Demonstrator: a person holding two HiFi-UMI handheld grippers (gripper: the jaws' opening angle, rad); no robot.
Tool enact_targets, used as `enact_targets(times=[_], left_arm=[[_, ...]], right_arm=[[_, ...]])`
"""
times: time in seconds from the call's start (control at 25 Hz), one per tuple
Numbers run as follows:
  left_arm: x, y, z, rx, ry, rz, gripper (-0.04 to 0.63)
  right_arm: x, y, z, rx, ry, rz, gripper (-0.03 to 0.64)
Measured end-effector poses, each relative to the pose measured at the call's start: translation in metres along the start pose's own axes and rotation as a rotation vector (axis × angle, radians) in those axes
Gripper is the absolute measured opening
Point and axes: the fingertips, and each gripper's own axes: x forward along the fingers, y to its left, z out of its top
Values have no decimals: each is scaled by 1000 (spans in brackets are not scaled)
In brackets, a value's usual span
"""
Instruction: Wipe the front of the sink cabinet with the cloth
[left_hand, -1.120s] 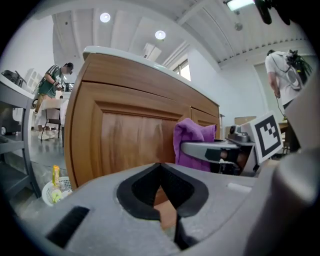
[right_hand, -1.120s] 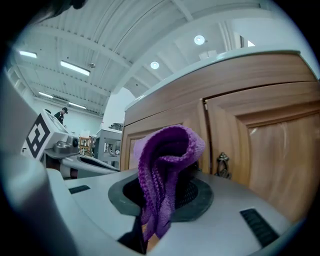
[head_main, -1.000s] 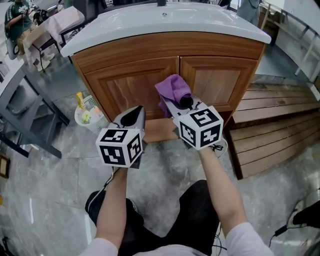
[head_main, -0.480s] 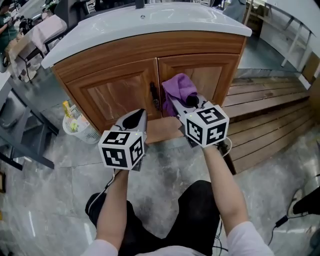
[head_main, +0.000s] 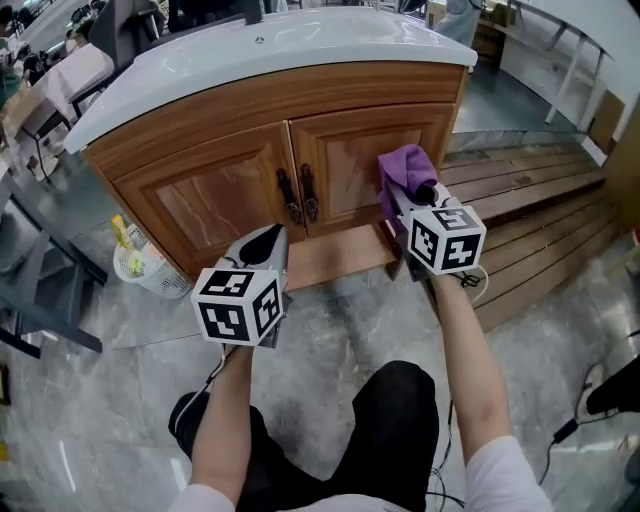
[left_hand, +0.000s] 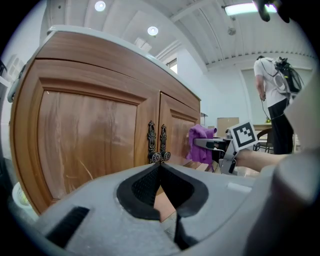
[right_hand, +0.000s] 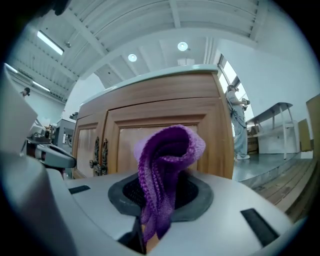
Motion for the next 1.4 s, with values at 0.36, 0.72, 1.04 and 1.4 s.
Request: enact_targets(times=[0.36, 0.72, 1.04, 1.4], left_arm=[[4, -4, 0, -8, -3, -13, 6], [2, 2, -4, -17, 7, -4, 6], [-3, 14, -10, -8, 13, 33, 6], [-28, 38, -16, -44, -17, 103, 6]], right_arm=[[-19, -66, -22, -47, 85, -134, 84], [-22, -63, -23, -79, 95, -112, 83], [-30, 32, -1, -92, 8, 59, 84], [-11, 180, 12, -86, -58, 362, 84]])
